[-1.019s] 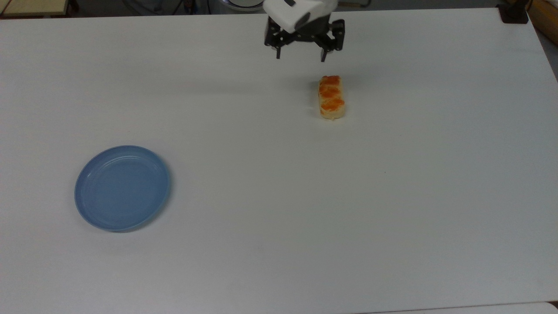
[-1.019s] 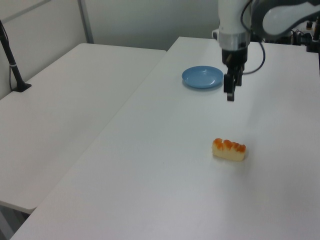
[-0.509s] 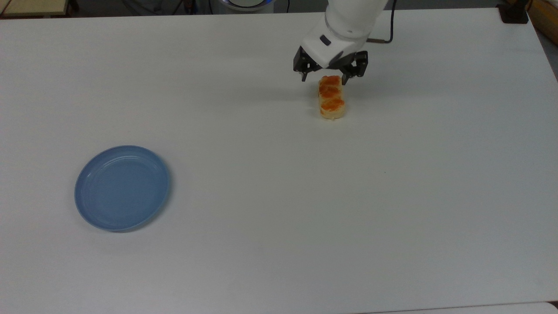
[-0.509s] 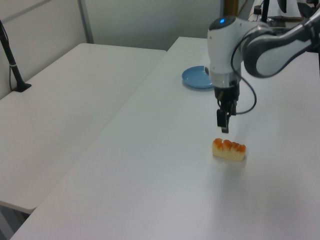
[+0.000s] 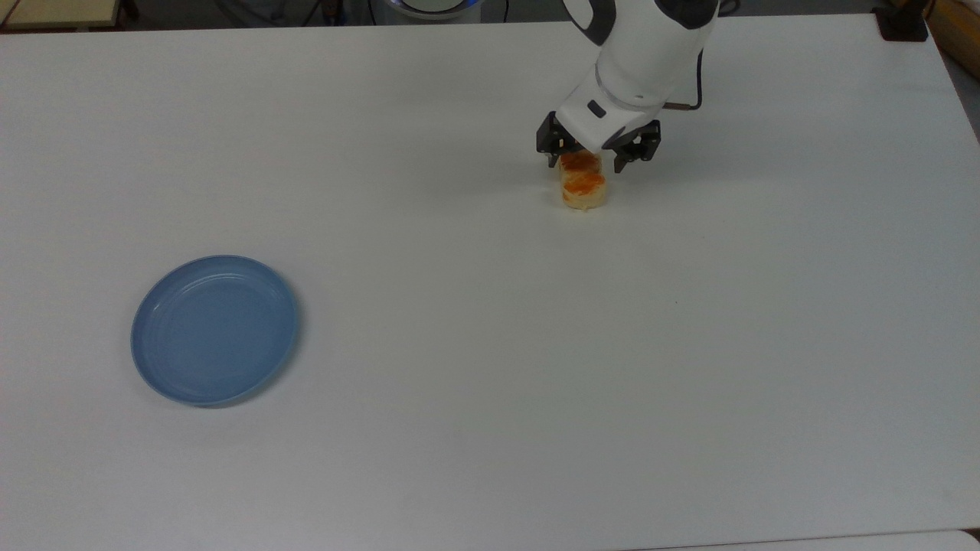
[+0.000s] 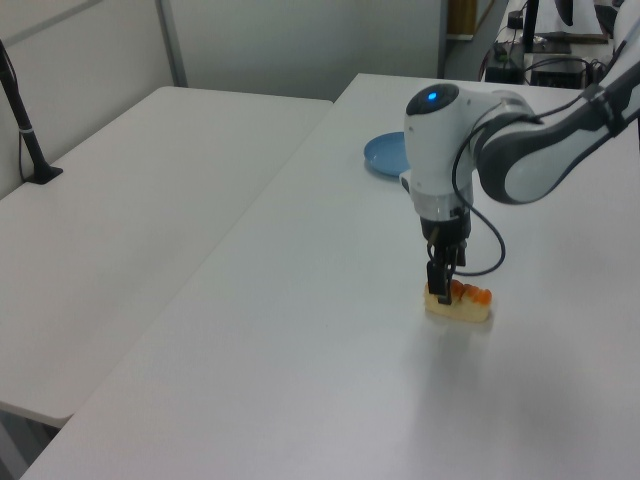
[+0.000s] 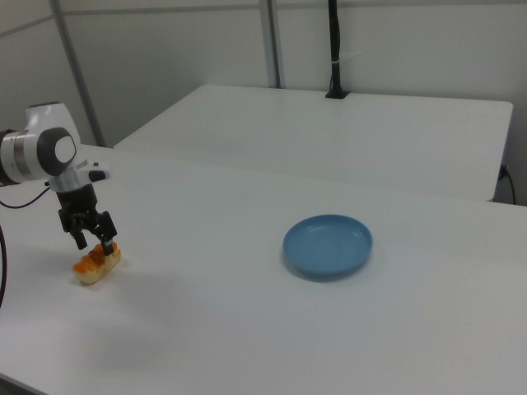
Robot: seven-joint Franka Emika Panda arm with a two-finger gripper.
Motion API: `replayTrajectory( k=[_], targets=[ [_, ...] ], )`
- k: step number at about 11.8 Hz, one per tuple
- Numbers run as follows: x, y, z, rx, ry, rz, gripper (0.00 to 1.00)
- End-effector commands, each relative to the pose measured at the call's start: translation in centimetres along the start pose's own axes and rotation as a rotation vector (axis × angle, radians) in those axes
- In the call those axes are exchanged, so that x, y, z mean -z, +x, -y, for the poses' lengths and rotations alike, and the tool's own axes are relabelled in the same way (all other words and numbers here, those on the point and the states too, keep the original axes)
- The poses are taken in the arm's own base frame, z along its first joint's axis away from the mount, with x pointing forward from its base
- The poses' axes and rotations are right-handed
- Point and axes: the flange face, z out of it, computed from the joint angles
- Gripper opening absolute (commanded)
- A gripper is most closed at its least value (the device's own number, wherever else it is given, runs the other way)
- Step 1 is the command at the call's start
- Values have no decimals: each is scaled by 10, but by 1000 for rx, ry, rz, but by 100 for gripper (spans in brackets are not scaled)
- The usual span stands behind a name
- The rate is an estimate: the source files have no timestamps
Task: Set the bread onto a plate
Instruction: 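Lower the gripper onto the bread roll and close on it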
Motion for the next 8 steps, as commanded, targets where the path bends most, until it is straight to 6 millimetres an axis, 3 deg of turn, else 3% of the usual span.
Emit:
replayTrajectory(
  k=[1, 4, 6, 7, 8],
  targets=[
    [-21, 1, 12, -13, -16, -12, 100],
    [-29, -4, 11, -3, -25, 4, 96],
    [-36, -9, 8, 29, -37, 19, 68],
    [-41, -12, 7, 57, -41, 29, 47],
    [-41, -13, 7, 62, -42, 30, 36]
  ],
)
